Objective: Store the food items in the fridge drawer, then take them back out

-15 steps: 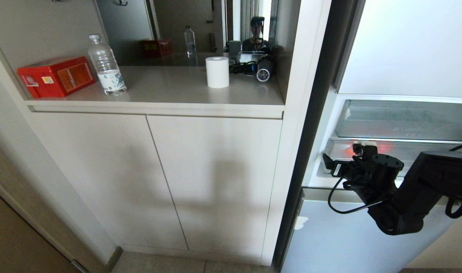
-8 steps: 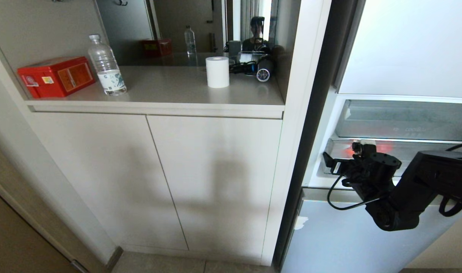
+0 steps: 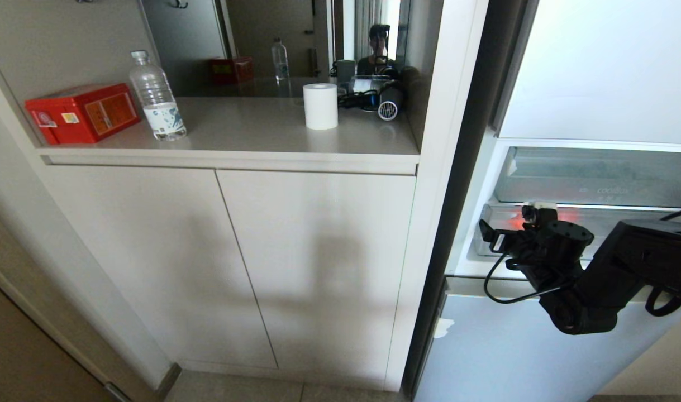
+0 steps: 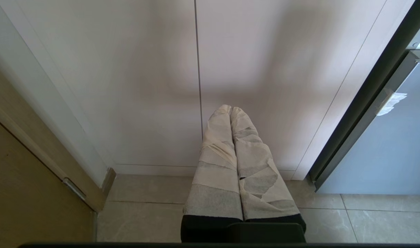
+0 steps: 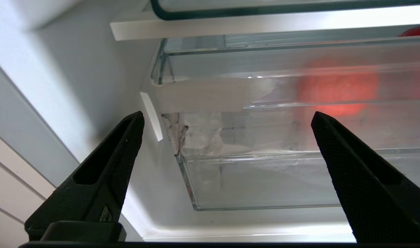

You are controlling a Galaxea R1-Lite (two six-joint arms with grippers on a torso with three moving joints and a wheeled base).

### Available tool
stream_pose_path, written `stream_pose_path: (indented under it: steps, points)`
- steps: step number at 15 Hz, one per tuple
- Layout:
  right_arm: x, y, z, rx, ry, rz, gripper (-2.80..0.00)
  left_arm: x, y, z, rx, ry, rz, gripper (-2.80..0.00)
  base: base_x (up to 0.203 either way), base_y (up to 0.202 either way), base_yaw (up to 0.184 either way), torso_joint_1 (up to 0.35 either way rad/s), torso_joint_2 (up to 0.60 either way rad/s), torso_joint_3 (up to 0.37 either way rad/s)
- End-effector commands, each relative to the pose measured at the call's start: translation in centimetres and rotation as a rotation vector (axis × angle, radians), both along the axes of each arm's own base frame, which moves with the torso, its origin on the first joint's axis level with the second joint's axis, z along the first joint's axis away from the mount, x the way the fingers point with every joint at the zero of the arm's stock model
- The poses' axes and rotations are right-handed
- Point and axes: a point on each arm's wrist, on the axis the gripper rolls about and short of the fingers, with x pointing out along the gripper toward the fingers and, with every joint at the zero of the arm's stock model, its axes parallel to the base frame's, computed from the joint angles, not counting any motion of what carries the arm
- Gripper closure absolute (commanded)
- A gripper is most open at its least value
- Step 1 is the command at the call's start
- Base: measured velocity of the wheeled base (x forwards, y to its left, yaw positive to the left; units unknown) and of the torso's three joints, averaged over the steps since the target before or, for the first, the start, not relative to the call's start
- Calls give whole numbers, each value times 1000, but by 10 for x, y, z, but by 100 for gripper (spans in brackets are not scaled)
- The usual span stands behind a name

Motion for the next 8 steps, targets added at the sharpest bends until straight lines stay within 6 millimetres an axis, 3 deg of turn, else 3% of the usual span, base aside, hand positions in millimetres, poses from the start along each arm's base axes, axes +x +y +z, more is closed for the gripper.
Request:
stream_pose_path:
  steps: [1,8]
  points:
    - [1,0,2,1,-15,-2,-280,0,0,0,0,2,0,0,0,0,0,0,0,0]
    - [11,-1,3,0,-21,-2,-280,0,0,0,0,2,0,0,0,0,0,0,0,0]
